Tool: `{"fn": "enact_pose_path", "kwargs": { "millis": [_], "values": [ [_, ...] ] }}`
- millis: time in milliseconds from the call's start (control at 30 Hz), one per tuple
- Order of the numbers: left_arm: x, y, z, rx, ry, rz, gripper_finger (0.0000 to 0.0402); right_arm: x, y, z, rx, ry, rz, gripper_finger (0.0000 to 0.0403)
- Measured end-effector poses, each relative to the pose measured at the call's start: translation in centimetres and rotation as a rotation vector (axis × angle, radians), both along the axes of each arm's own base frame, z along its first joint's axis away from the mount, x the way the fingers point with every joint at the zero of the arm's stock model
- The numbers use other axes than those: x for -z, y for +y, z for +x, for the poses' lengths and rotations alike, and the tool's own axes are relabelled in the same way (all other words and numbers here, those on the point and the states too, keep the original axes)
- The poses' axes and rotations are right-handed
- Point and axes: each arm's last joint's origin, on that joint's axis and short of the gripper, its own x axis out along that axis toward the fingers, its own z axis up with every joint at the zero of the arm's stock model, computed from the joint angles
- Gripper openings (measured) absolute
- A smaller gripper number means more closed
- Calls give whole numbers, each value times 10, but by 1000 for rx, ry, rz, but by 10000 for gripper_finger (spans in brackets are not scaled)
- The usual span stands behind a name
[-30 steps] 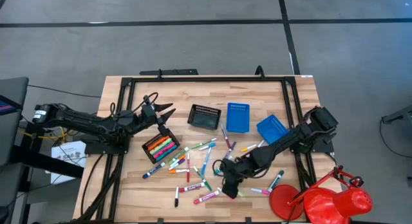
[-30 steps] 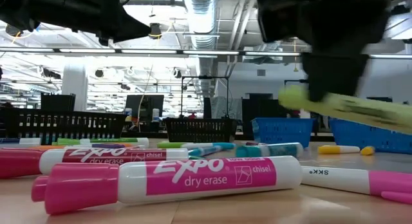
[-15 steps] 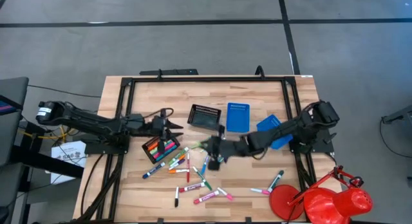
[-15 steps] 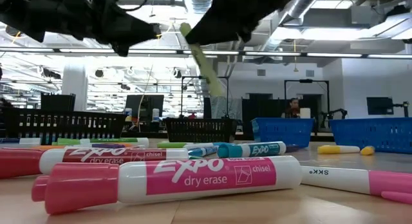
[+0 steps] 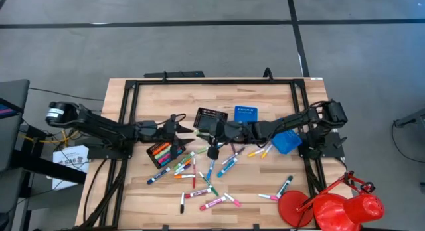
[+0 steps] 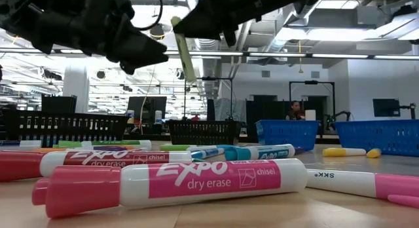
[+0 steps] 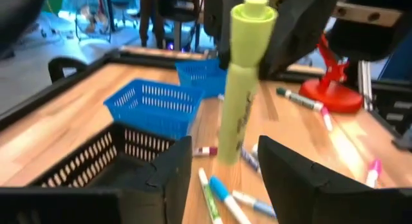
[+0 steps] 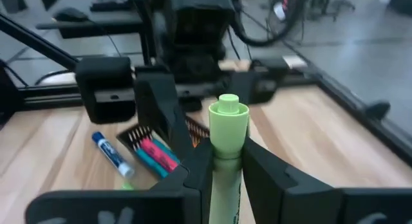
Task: Pick & Place Markers
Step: Put the light green highlighter into the left black shelf
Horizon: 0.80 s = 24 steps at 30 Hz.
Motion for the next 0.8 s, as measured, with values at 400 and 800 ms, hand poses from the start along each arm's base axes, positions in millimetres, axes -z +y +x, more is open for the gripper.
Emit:
{"fn": "enact_pose_path", "kwargs": {
  "millis": [400,800],
  "values": [
    [-1,-1,10,1,-102,-4,186,-9,-2,2,-12,-82,-36,65],
    [-2,-4,35,4,-85,32,141,-8,-6,3,-2,-79,-34,66]
  ]
}}
